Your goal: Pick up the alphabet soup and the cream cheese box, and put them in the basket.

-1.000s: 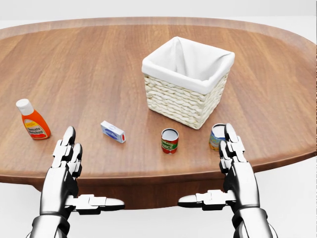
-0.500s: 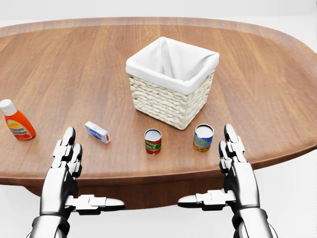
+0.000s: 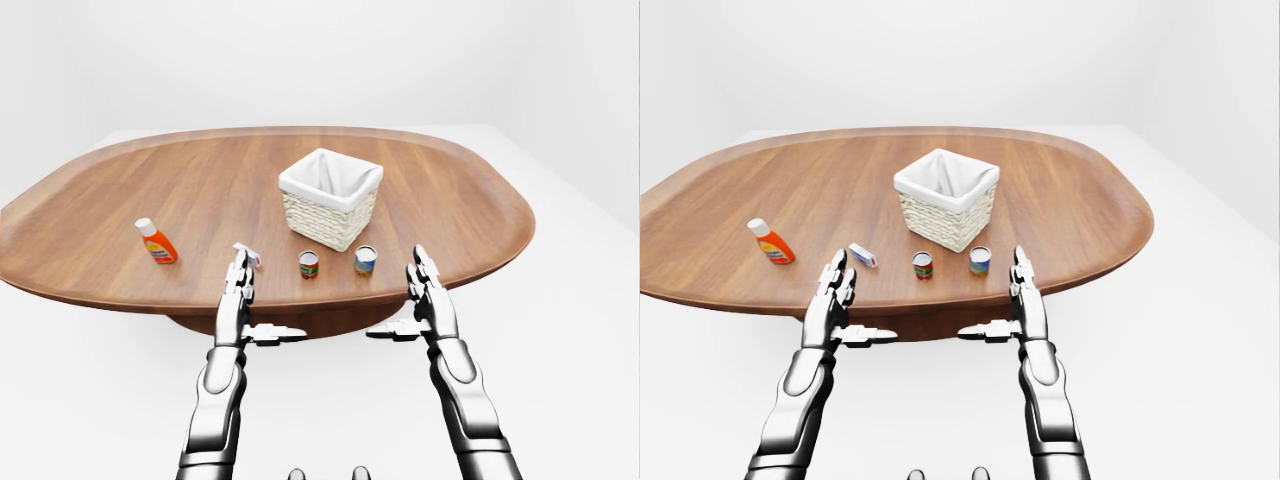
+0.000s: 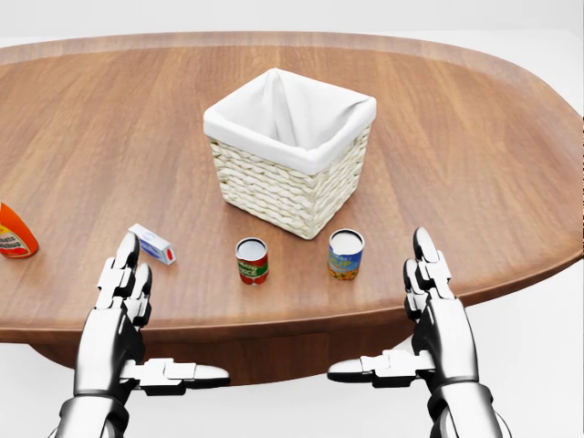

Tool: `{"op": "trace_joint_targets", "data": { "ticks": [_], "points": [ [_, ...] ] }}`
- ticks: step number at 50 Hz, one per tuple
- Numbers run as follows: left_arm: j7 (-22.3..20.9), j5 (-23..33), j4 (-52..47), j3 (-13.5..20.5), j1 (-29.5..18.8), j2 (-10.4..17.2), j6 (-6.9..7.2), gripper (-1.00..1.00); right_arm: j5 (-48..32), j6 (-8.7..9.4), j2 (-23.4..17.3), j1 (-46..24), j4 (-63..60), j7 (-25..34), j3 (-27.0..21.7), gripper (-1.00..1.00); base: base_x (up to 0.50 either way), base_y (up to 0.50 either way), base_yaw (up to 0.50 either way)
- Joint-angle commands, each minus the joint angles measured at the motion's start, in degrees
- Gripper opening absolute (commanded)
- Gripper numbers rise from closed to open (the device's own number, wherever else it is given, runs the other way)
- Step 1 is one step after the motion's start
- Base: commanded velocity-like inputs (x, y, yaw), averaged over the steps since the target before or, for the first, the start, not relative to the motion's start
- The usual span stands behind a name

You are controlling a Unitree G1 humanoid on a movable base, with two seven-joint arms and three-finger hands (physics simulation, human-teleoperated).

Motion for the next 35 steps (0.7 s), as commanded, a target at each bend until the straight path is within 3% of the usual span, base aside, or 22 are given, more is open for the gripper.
{"op": "trace_joint_targets", "data": {
  "ticks": [1,14,18,22,25,29,35],
  "points": [
    [-0.02,0.07,0.13,0.0,0.03,0.04,-0.11,1.0,0.01,-0.11,0.03,-0.05,0.22,0.01,0.02,1.0,0.0,-0.05,0.0],
    [-0.04,0.06,0.98,0.12,-0.28,0.09,-0.67,1.0,-0.66,0.11,0.0,0.04,-0.18,-0.04,0.3,1.0,0.0,0.0,0.0],
    [-0.02,-0.08,0.09,0.06,-0.04,0.01,0.03,1.0,-0.78,-0.06,-0.01,-0.03,-0.02,0.09,0.32,1.0,0.0,0.0,0.0],
    [-0.02,-0.1,0.98,0.21,-0.37,0.1,-0.64,1.0,-0.93,0.0,0.03,0.17,-0.44,0.06,0.37,1.0,0.0,0.0,0.0],
    [0.0,-0.12,0.07,0.09,-0.06,0.05,-0.12,1.0,-0.85,-0.09,0.02,0.1,-0.32,0.12,0.29,1.0,0.0,0.0,0.0],
    [-0.02,-0.15,1.06,0.24,-0.45,0.11,-0.71,1.0,-0.83,0.09,0.05,0.05,-0.36,0.11,0.29,1.0,0.0,0.0,0.0],
    [0.04,-0.08,0.13,0.11,-0.11,0.07,-0.09,1.0,-0.8,0.34,0.07,0.18,-0.66,0.08,0.32,1.0,0.0,0.0,0.0]
  ]
}}
